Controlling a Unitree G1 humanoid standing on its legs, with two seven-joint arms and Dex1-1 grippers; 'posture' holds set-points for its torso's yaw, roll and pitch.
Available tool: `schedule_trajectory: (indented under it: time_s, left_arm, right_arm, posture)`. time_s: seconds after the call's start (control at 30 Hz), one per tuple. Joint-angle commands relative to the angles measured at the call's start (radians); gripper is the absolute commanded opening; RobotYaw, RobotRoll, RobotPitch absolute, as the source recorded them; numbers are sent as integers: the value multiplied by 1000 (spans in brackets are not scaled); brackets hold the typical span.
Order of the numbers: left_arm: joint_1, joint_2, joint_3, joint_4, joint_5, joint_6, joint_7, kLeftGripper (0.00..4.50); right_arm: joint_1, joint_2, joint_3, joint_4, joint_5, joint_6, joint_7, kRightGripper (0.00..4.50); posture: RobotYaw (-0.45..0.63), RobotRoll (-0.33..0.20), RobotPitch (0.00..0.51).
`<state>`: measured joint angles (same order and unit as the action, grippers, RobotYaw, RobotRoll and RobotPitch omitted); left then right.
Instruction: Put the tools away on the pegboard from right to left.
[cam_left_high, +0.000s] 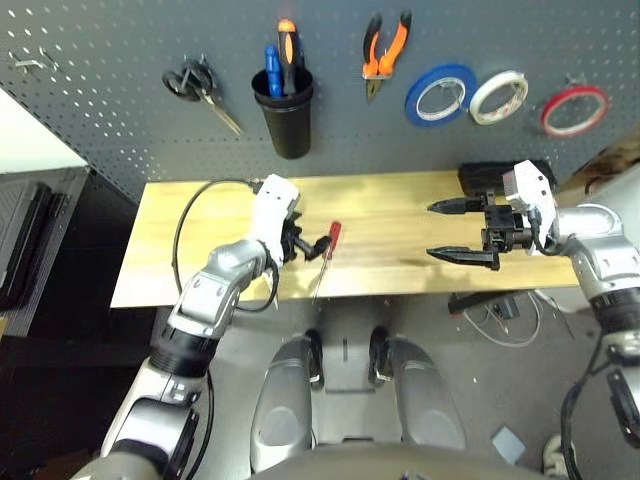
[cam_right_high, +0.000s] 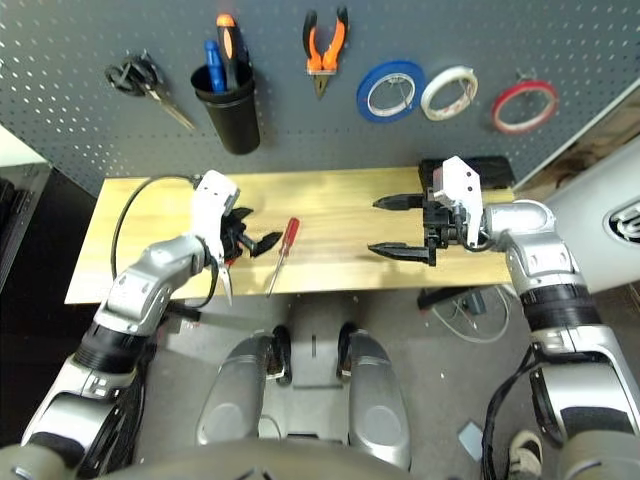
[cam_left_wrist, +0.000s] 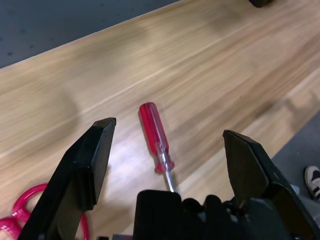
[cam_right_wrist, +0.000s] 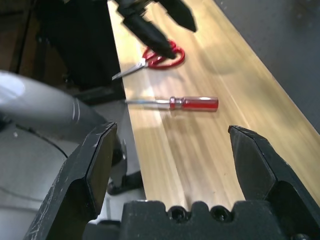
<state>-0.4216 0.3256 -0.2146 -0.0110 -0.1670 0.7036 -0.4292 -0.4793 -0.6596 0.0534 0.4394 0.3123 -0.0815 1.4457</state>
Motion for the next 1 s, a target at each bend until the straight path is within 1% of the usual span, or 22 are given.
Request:
schedule_trajectory:
  time_s: [0.03,0.2,0.37,0.5,0.83,1.0]
  left_arm:
    - [-17,-44,-25,66,28,48,28,4500]
    - [-29,-117,-21,152,57,55,75,4500]
    - [-37,-165,15,246,65,21,107,4500]
    - [-53,-192,38,315,72,3,136,4500]
    - [-91,-233,47,452,92,-55,144,4500]
    - [-112,-260,55,533,104,-88,159,4500]
  right_arm:
    - [24,-6,7,41,-25,-74,30,4478]
    - [37,-2,3,47,-32,-118,30,4478]
    - [68,1,-1,41,-32,-130,16,4478]
    - [123,-3,-2,-17,-18,-96,3,4478]
    - [230,-27,-15,-164,10,-18,-29,4478]
    - [264,-39,-20,-208,19,4,-47,4478]
  posture:
    - [-39,0,261]
    - [-58,0,301]
    - [-79,0,329]
    - [-90,0,346]
    - [-141,0,381]
    - [-163,0,386]
